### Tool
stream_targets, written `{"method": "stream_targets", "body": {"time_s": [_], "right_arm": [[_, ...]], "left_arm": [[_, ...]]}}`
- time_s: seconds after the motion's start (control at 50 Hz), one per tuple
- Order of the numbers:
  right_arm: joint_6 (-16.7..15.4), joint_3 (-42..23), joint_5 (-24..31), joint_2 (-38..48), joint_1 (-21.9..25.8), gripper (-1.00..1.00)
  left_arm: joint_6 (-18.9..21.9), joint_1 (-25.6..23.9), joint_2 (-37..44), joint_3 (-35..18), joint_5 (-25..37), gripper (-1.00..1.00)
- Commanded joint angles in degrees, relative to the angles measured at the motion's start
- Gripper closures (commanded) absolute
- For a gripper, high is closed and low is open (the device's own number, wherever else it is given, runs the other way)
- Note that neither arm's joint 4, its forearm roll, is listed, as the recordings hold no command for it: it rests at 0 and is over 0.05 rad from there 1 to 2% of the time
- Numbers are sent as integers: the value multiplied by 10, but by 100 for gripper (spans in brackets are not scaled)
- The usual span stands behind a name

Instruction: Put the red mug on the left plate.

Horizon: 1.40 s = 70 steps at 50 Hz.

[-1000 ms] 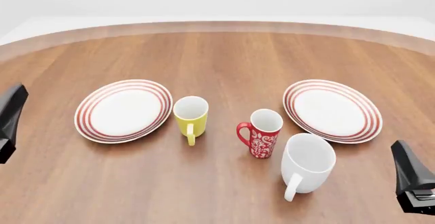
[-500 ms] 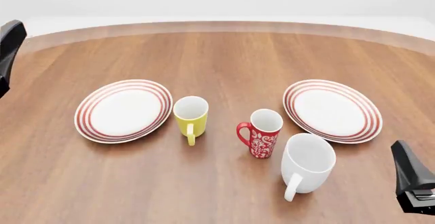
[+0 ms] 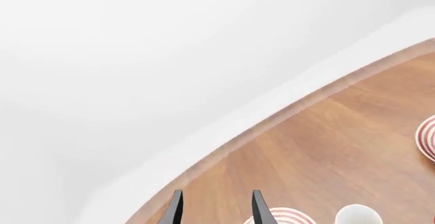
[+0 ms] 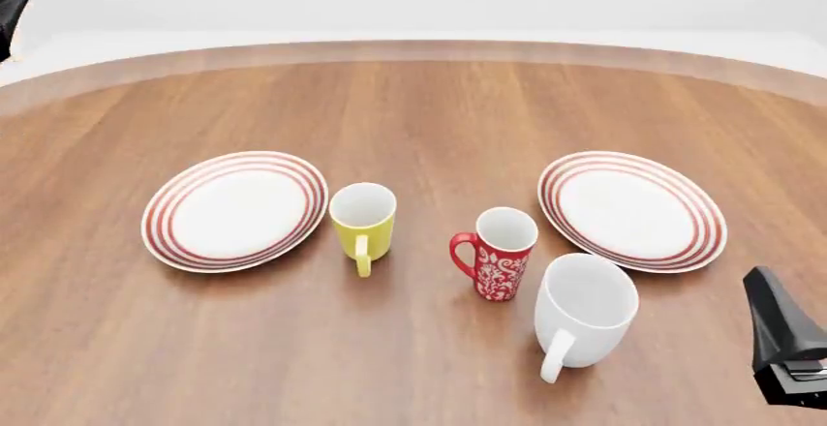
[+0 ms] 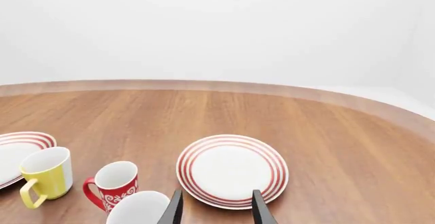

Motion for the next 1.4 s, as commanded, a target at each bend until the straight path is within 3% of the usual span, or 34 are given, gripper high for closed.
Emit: {"method": "stream_targets", "body": {"time_s": [0.02, 0.54, 0.82, 1.04, 1.12, 1.2, 1.4], "right_arm": [[0, 0, 0, 0, 0, -100], [0, 0, 0, 0, 0, -100], [0, 0, 0, 1, 0, -100], [0, 0, -1, 0, 0, -100], [0, 0, -1, 0, 0, -100], [0, 0, 0, 0, 0, -100], [0, 0, 0, 1, 0, -100]], "left_arm": [[35, -8, 20, -82, 56, -100], [81, -39, 143, -248, 153, -100], [77, -72, 258, -340, 197, -100], [24, -115, 334, -454, 273, -100], [22, -119, 361, -497, 292, -100], [-25, -126, 401, -561, 322, -100], [-19, -127, 447, -620, 357, -100]]}}
